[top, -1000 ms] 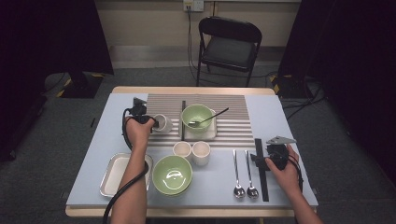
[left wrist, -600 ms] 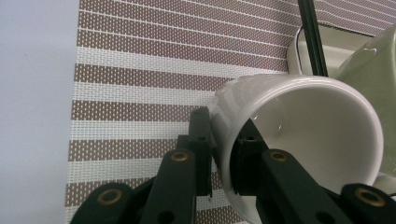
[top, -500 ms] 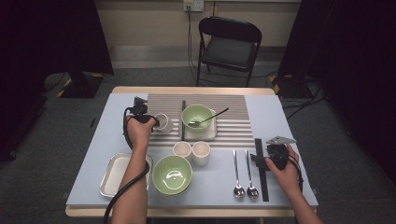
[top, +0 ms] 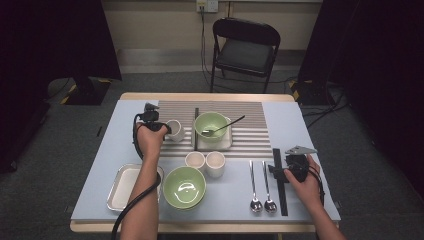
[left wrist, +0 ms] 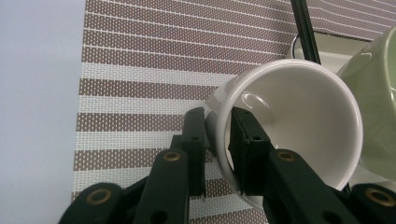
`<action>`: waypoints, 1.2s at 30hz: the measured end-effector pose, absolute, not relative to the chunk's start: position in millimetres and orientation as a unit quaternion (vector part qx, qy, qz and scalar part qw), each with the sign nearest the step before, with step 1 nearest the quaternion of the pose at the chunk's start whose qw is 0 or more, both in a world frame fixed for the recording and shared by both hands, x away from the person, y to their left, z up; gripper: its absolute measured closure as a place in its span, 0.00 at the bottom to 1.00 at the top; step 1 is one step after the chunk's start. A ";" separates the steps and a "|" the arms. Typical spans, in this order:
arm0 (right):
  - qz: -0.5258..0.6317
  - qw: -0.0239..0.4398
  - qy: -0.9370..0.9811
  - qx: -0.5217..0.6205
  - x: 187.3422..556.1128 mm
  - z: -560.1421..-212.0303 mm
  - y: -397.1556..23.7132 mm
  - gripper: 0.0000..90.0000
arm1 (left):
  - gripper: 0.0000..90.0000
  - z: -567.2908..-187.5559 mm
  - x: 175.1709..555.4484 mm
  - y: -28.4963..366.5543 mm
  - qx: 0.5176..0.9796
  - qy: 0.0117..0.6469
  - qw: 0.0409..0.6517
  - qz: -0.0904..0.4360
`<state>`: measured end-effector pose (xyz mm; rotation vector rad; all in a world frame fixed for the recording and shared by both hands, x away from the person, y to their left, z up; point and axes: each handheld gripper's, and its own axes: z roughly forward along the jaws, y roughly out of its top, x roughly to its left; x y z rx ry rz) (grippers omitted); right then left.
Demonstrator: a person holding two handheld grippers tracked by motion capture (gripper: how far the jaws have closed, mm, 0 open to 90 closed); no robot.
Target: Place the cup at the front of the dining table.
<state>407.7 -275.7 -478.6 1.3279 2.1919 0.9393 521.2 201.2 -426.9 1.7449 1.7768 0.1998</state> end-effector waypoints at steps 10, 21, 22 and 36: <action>0.337 0.204 0.786 0.476 407.7 -478.6 -275.7 0.17 | 0.81 -426.3 521.3 199.2 0.662 0.674 0.317 0.083; 0.337 0.205 0.786 0.476 407.8 -478.6 -275.8 0.17 | 0.75 -426.0 521.2 196.2 0.662 0.667 0.327 0.097; 0.337 0.205 0.786 0.476 407.8 -478.6 -275.8 0.17 | 0.75 -425.6 521.2 195.7 0.665 0.665 0.325 0.098; 0.337 0.205 0.786 0.476 407.8 -478.6 -275.8 0.17 | 0.72 -424.7 521.7 191.8 0.666 0.664 0.325 0.103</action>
